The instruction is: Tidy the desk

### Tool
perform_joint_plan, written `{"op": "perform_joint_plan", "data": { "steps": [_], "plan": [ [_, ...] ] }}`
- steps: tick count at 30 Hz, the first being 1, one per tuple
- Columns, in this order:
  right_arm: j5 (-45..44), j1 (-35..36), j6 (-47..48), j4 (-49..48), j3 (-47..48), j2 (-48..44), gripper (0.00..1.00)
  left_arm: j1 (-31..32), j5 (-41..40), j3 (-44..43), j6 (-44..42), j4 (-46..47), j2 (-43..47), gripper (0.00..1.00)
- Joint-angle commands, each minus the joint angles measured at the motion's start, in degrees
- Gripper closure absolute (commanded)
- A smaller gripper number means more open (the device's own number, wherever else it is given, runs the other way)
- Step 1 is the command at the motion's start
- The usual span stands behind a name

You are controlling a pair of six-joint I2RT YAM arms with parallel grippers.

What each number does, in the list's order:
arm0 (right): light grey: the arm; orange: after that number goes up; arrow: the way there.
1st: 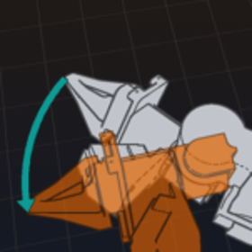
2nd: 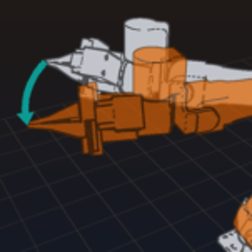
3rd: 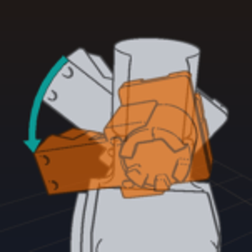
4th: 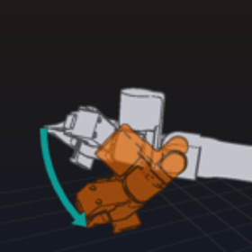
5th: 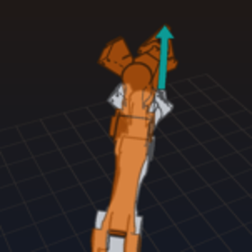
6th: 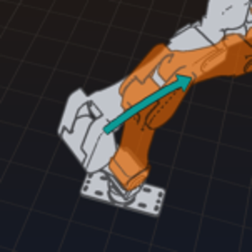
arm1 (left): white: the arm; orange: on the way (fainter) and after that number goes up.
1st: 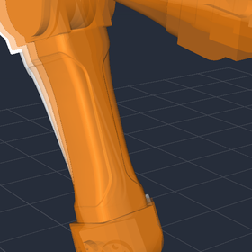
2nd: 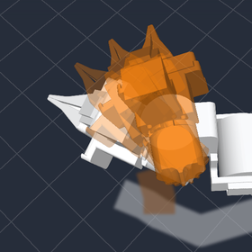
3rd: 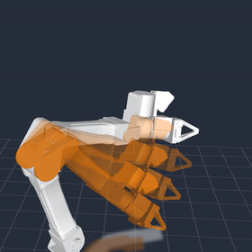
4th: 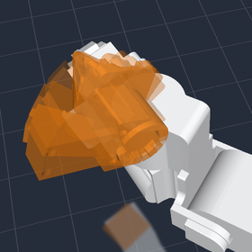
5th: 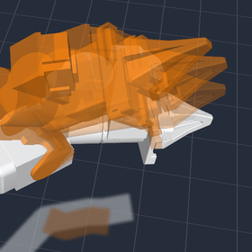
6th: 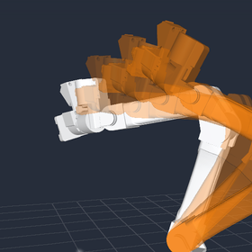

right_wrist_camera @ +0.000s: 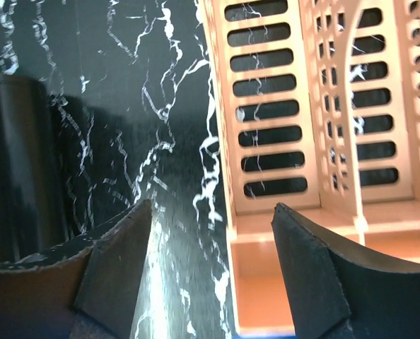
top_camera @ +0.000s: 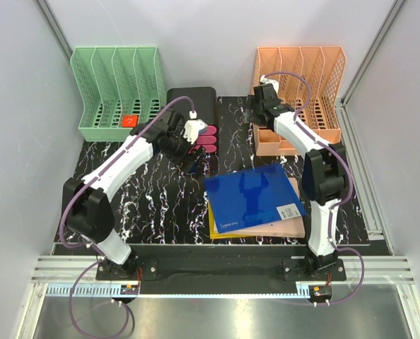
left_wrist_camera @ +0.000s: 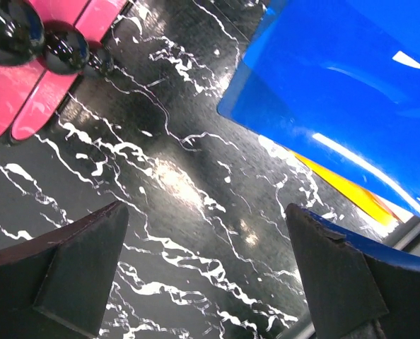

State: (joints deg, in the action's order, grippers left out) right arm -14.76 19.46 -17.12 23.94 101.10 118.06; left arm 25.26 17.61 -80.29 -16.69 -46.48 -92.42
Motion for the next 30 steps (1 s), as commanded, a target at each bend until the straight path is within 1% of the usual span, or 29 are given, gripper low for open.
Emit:
{"op": "perform_joint_plan", "data": {
  "steps": [1,3,6,7,8,10,11,13,14,15,18,22,30],
  "plan": [
    [0.35,-1.53,0.86,0.58,6.30,5.15,0.25,-0.03,0.24,1.28,-0.89,6.13,-3.98,0.01],
    [0.09,-2.06,1.13,0.93,8.32,6.74,0.26,-0.03,-0.03,0.75,-0.80,6.57,-5.74,0.01],
    [0.09,-2.24,1.92,1.98,10.26,9.20,0.32,-0.03,0.15,-0.30,-0.19,7.45,-9.00,0.01],
    [0.26,-2.24,2.01,2.24,10.26,9.81,0.38,-0.03,0.06,-0.65,-0.01,7.80,-9.53,0.01],
    [0.87,-2.24,2.09,2.33,9.82,9.99,0.41,-0.21,0.06,-1.00,0.08,7.89,-10.31,0.01],
    [1.49,-2.24,2.01,2.34,8.86,10.08,0.52,-0.12,-0.03,-1.79,0.25,7.98,-10.50,0.01],
    [2.10,-2.15,1.66,2.34,7.55,10.08,0.66,-0.12,-0.03,-2.06,0.43,7.98,-10.41,0.01],
    [2.63,-2.24,0.69,2.34,5.87,9.39,0.79,-0.12,0.06,-2.15,0.25,7.98,-9.89,0.01],
    [3.59,-2.24,-0.35,2.07,3.86,9.03,0.90,-0.12,-0.11,-2.24,0.25,7.98,-9.62,0.01],
    [4.30,-2.24,-0.80,1.72,2.89,8.68,0.94,-0.21,-0.12,-2.15,0.25,7.98,-8.75,0.01],
    [6.94,-2.06,-2.73,-0.56,-2.12,6.49,0.99,-0.12,0.76,-1.27,0.25,7.55,-6.47,0.01],
    [8.87,-0.31,-5.54,-2.85,-7.92,3.32,1.00,0.14,0.94,0.31,-0.45,6.05,-3.30,0.01],
    [7.21,6.72,-7.48,-3.73,-9.52,2.52,1.00,0.58,-0.47,1.98,-1.50,3.50,1.45,0.01]
  ]
}}
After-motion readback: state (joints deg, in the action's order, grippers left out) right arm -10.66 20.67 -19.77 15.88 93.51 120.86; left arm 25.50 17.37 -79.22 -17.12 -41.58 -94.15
